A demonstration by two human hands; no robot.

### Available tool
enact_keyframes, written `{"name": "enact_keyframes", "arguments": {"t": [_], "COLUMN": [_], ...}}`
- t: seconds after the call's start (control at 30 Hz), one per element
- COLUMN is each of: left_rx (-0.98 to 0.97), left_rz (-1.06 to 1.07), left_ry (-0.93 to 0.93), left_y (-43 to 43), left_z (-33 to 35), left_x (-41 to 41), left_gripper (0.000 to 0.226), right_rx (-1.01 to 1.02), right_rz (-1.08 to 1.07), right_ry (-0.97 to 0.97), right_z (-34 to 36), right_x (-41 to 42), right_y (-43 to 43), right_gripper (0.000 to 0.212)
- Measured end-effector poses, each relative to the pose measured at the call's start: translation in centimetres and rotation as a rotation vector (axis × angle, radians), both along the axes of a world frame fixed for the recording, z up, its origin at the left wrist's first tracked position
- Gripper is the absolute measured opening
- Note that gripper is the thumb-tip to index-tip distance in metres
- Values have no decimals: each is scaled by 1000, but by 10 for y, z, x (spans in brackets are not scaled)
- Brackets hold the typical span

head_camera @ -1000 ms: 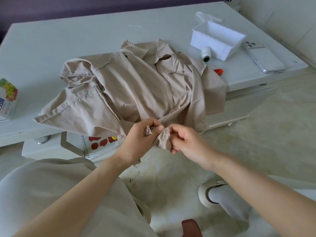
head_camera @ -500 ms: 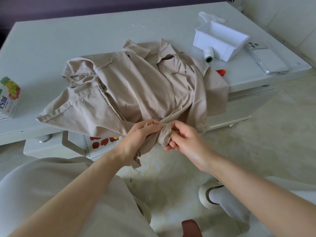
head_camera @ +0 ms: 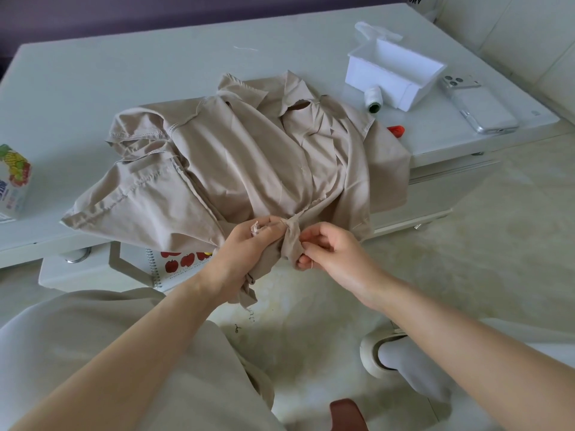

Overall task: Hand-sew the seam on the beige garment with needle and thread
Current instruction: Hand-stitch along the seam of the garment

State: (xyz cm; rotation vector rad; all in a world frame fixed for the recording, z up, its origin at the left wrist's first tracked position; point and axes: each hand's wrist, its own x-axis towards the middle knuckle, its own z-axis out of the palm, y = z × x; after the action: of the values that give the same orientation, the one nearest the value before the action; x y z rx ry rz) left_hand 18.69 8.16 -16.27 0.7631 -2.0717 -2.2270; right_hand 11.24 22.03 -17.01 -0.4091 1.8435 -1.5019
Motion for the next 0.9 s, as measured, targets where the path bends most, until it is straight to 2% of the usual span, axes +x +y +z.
{"name": "enact_keyframes", "arguments": {"t": [0.17,0.4,0.53,0.7,0.77,0.9], "left_rx": [-57,-81,-84,-40,-39,-40], "left_rz": [-9,-23,-6,-4,-5,-36], "left_ry": [13,6,-9,10,11,24], "left_y": [0,0,1,0,0,0], "left_z": [-6,-10,-10,-5,-2,2], "left_x": [0,-1,-1,0,1,2], "left_gripper": [19,20,21,32,36,47], "right_rx": [-25,-22,50,114,134,109], "right_rz": [-70,-48,-62,107,109,100], "right_ry": [47,103,384,903,906,758], "right_z": [4,5,6,13,15,19], "right_x": [-4,-2,0,0,-1,-2], "right_y": [-3,-11,-11,-13,-17,-23], "right_gripper": [18,18,9,23,15,6]}}
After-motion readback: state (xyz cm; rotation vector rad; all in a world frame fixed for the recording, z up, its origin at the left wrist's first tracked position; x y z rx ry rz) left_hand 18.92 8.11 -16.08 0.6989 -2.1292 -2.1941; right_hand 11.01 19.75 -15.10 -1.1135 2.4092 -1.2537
